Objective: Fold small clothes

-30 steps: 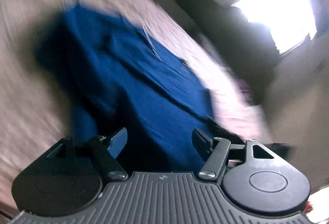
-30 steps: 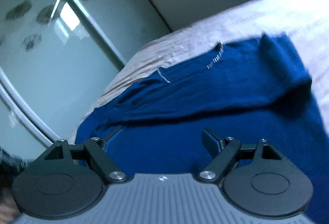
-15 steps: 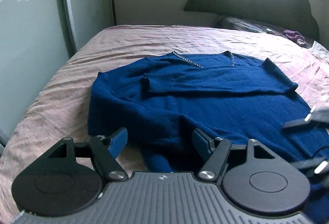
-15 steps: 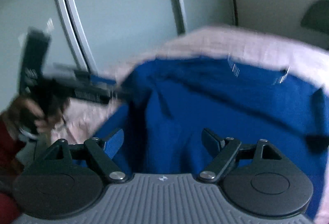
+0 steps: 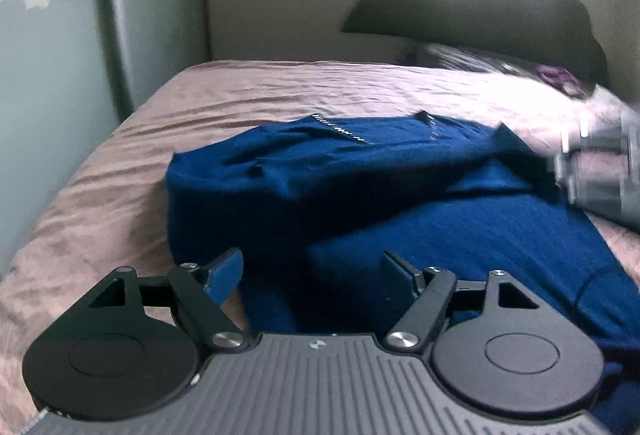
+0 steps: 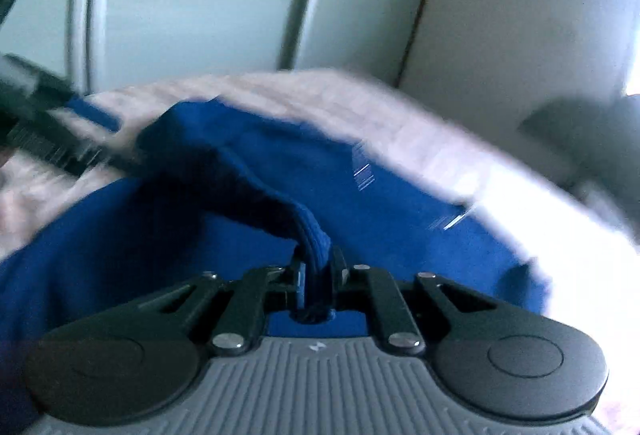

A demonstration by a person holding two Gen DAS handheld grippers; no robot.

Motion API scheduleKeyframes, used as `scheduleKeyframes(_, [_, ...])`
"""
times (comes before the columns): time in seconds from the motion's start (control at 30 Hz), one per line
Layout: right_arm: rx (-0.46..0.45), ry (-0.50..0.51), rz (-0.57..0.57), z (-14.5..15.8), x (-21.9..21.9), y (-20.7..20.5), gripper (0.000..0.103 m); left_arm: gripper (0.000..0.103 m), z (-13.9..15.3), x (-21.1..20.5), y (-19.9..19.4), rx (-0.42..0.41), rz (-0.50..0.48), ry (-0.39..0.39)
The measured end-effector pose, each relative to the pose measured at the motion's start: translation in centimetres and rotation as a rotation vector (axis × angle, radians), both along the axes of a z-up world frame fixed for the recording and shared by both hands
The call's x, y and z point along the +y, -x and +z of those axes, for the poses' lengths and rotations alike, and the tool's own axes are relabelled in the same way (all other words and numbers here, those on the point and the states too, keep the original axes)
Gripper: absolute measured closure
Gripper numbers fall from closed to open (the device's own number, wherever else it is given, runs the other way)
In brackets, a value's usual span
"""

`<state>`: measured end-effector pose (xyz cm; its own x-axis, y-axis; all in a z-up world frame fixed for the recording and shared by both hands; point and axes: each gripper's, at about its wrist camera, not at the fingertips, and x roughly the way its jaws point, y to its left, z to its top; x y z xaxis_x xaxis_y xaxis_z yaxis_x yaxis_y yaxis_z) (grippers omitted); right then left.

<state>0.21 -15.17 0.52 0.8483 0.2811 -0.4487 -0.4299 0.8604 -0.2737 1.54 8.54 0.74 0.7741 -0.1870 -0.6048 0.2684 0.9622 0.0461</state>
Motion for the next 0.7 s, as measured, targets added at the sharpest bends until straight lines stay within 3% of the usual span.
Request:
scheduleKeyframes(0.1, [-0.106, 0.061, -0.063, 1.8, -1.3, 0.0, 0.092, 0.022, -0.6, -1.5, 0.2, -0.007, -0.046, -0.043])
scheduleKeyframes(0.13, [-0.095, 0.055, -0.067, 2.0, -2.0, -0.1, 0.092, 0.022, -0.8, -1.6, 0.2, -0.002, -0.054, -0.043])
scheduleKeyframes(0.2, [0.014, 0.067, -0.075, 1.3, -3.5, -1.3, 0.085, 0.021, -1.1, -1.9, -0.1, 0.019, -0.068, -0.036])
scheduleKeyframes(0.23, [0.070, 0.088, -0.115, 0.3, -4.0, -2.1, 0.064, 0.021, -1.3, -2.0, -0.2, 0.030, -0.070, -0.031])
scheduleKeyframes(0.27, [0.092, 0.117, -0.200, -1.1, -4.7, -2.8, 0.033, 0.021, -1.5, -1.9, -0.5, 0.039, -0.067, -0.026])
scheduleKeyframes(0.3, [0.086, 0.138, -0.267, -2.0, -5.2, -3.0, 0.025, 0.021, -1.6, -1.8, -0.6, 0.046, -0.064, -0.022])
scheduleKeyframes(0.37, [0.083, 0.112, -0.326, -3.0, -6.6, -2.6, 0.025, 0.021, -1.7, -1.7, -1.0, 0.054, -0.059, -0.016])
scheduleKeyframes(0.43, [0.091, -0.064, -0.360, -2.6, -8.7, -1.8, 0.025, 0.021, -1.7, -1.6, -1.6, 0.067, -0.055, -0.002])
scheduleKeyframes(0.53, [0.146, -0.441, -0.397, -2.3, -12.5, -1.1, 0.025, 0.021, -1.6, -1.4, -2.7, 0.089, -0.034, 0.047])
scheduleKeyframes(0.7, [0.392, -1.019, -0.342, -6.1, -16.9, -1.8, 0.025, 0.021, -1.2, -1.5, -4.6, 0.109, 0.006, 0.125])
